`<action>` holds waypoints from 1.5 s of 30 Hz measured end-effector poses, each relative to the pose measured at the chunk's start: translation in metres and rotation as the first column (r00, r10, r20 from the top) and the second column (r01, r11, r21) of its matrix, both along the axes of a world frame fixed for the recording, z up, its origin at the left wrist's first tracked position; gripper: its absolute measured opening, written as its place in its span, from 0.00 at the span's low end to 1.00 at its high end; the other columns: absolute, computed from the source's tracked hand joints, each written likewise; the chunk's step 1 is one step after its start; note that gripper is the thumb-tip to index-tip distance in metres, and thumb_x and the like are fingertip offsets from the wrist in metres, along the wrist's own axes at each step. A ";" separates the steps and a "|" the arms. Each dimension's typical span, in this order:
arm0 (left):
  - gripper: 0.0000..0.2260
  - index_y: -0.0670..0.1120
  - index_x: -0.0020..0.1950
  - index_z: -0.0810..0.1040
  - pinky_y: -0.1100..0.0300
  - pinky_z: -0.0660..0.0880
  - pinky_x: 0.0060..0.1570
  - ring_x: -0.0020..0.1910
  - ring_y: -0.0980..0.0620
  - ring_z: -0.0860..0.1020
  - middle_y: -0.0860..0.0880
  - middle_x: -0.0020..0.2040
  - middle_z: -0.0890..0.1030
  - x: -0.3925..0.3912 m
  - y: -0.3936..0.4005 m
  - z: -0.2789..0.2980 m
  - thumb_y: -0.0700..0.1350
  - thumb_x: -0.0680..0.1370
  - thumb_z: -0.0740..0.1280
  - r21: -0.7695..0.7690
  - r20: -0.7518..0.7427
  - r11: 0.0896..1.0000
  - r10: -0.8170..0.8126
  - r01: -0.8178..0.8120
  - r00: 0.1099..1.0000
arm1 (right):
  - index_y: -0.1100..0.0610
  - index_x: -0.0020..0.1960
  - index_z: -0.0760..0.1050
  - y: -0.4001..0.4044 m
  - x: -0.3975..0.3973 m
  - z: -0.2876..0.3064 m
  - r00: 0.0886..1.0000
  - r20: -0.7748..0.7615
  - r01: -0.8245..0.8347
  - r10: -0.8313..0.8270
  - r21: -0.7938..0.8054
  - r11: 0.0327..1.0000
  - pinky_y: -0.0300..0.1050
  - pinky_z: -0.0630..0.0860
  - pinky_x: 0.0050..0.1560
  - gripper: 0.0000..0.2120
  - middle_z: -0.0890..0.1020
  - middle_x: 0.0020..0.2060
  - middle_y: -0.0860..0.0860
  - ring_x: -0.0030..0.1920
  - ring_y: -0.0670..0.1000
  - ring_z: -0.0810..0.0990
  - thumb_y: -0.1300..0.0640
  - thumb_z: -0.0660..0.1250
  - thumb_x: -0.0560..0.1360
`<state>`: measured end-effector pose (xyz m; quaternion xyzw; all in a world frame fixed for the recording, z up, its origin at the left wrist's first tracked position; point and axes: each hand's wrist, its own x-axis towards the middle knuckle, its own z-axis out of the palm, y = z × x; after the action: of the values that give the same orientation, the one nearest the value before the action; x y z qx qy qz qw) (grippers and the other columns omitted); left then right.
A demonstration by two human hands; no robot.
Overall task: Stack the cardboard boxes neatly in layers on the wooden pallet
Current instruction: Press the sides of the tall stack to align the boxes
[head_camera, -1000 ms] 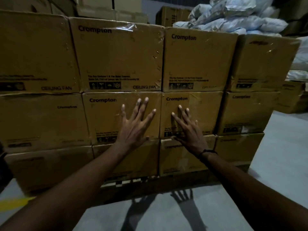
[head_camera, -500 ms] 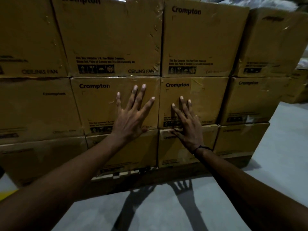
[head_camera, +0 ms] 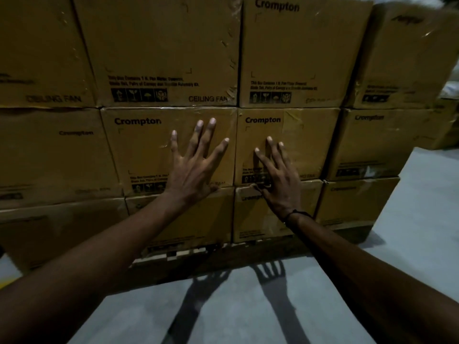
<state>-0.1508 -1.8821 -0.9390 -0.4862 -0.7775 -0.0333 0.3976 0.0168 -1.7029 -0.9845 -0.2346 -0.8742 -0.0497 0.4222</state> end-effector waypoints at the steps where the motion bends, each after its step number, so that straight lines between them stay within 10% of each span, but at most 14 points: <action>1: 0.59 0.55 0.84 0.48 0.24 0.44 0.72 0.82 0.39 0.38 0.41 0.83 0.38 0.000 0.000 0.000 0.72 0.63 0.76 -0.003 0.001 1.000 0.002 -0.002 1.000 | 0.43 0.82 0.57 0.000 -0.001 0.001 1.000 0.002 0.010 -0.010 0.000 1.000 0.68 0.68 0.71 0.48 0.46 0.84 0.47 0.83 0.56 0.49 0.51 0.80 0.69; 22: 0.57 0.55 0.84 0.50 0.25 0.41 0.72 0.82 0.39 0.38 0.41 0.84 0.38 0.004 -0.001 0.003 0.73 0.63 0.74 -0.007 0.023 1.000 0.008 -0.008 1.000 | 0.45 0.76 0.63 0.002 -0.010 0.004 0.996 0.013 0.082 -0.083 0.059 0.995 0.69 0.71 0.64 0.45 0.56 0.81 0.54 0.78 0.62 0.59 0.44 0.81 0.65; 39: 0.57 0.56 0.84 0.42 0.24 0.49 0.73 0.81 0.39 0.35 0.41 0.81 0.31 0.011 -0.012 0.014 0.68 0.68 0.75 -0.125 0.014 0.989 0.077 -0.075 0.997 | 0.43 0.80 0.55 -0.020 -0.007 0.007 0.995 0.097 0.044 -0.039 -0.050 0.998 0.72 0.66 0.70 0.49 0.48 0.83 0.55 0.81 0.64 0.49 0.52 0.81 0.68; 45: 0.56 0.55 0.84 0.42 0.29 0.49 0.76 0.82 0.39 0.37 0.42 0.81 0.30 0.002 -0.043 0.042 0.68 0.69 0.74 -0.145 -0.020 0.985 0.095 -0.096 0.995 | 0.47 0.78 0.59 -0.025 0.000 0.034 0.986 0.144 0.093 -0.089 -0.019 0.996 0.68 0.70 0.67 0.50 0.55 0.79 0.58 0.76 0.66 0.59 0.39 0.80 0.64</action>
<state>-0.1491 -1.9255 -0.8969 -0.4764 -0.7976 0.0460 0.3670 0.0164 -1.7281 -0.9507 -0.2755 -0.8911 -0.0745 0.3528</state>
